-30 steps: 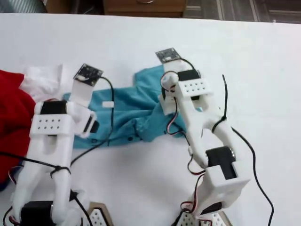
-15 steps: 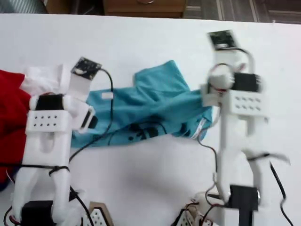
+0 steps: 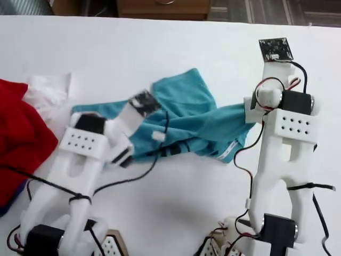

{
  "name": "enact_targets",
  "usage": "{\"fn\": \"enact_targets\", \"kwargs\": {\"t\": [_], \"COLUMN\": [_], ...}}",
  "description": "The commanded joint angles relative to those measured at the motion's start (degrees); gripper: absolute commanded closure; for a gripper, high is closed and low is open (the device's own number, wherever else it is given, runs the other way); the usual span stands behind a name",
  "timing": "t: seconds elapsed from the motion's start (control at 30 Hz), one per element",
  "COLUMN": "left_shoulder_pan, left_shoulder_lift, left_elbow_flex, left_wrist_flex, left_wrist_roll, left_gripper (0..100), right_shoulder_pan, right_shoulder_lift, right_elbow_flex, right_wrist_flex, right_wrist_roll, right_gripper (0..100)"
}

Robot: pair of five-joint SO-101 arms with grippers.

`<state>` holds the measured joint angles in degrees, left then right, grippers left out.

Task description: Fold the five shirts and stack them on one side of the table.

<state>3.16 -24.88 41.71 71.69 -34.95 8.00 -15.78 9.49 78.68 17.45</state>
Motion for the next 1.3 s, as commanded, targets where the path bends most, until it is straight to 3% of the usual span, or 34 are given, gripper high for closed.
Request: {"fn": "enact_targets", "kwargs": {"t": [0.0, 0.17, 0.4, 0.67, 0.93, 1.0, 1.07, 1.27], "left_shoulder_pan": [-7.3, -13.5, -13.3, -9.5, -9.3, -9.3, -9.3, -8.9], "left_shoulder_lift": [-1.1, -1.1, -0.1, 7.0, 11.6, 12.8, 13.6, 13.1], "left_elbow_flex": [5.1, 6.3, 6.3, 5.8, 5.7, 5.1, 3.0, -7.5], "left_wrist_flex": [-10.5, -15.5, -18.9, -14.7, -23.4, -23.6, -23.0, -14.0], "left_wrist_roll": [-4.7, -7.6, -7.3, -7.2, -7.2, -7.2, -7.1, 0.0], "left_gripper": [79, 79, 79, 79, 79, 85, 98, 97], "right_shoulder_pan": [0.7, 0.5, 0.4, 0.4, 0.4, 0.4, 0.5, 0.5], "right_shoulder_lift": [-1.8, -1.8, -1.8, -1.8, -1.8, -1.8, -1.8, -1.8], "right_elbow_flex": [-0.4, -0.3, -0.3, -0.3, 1.4, 2.2, 2.5, 2.5], "right_wrist_flex": [-1.1, -1.1, -0.9, -0.7, -0.8, -1.0, -1.1, -1.1], "right_wrist_roll": [0.4, 0.4, 0.0, 0.0, -0.1, 0.1, 0.1, 0.2], "right_gripper": [97.9, 97.9, 97.9, 97.9, 97.9, 97.9, 97.9, 97.9]}}
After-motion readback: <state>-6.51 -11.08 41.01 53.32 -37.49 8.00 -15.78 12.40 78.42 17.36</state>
